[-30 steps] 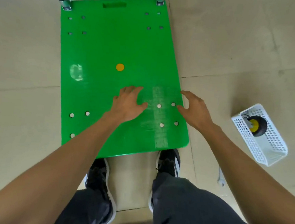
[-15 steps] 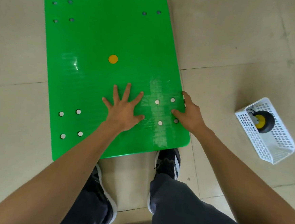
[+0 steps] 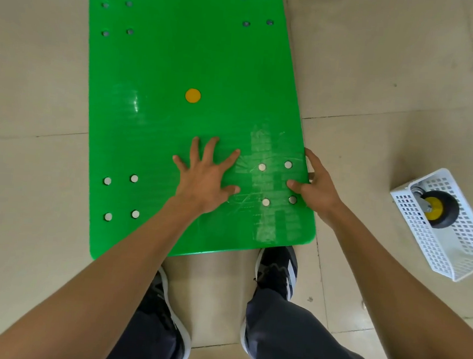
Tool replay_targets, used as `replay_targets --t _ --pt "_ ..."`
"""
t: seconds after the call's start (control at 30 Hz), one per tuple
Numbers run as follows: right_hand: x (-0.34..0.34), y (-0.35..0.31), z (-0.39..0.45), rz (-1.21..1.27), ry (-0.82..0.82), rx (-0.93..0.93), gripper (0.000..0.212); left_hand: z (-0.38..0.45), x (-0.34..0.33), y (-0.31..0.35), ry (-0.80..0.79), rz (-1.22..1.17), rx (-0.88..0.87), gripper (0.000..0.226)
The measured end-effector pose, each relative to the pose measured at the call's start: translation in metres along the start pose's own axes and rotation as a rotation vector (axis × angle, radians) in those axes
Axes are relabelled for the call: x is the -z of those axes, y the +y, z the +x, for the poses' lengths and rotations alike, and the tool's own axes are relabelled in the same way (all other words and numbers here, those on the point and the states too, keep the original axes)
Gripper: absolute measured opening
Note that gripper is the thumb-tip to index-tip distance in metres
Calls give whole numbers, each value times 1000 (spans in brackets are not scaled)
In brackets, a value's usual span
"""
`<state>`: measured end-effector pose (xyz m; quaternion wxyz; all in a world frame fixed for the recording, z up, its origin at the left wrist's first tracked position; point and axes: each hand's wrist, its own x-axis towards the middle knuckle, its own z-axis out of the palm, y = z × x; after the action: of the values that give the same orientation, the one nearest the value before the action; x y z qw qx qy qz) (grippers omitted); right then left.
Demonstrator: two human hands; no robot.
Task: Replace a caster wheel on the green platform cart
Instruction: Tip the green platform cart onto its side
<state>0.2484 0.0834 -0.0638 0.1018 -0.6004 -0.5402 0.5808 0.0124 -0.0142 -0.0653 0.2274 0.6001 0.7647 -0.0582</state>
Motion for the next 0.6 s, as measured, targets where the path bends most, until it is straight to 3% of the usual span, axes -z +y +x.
replay_targets --t 0.3,0.6 --pt "22 -23 -16 -61 -74 21 81 -7 20 6 -10 -57 -29 84" --pt "27 -74 -40 111 30 4 71 -18 50 1 63 -102 -53 74"
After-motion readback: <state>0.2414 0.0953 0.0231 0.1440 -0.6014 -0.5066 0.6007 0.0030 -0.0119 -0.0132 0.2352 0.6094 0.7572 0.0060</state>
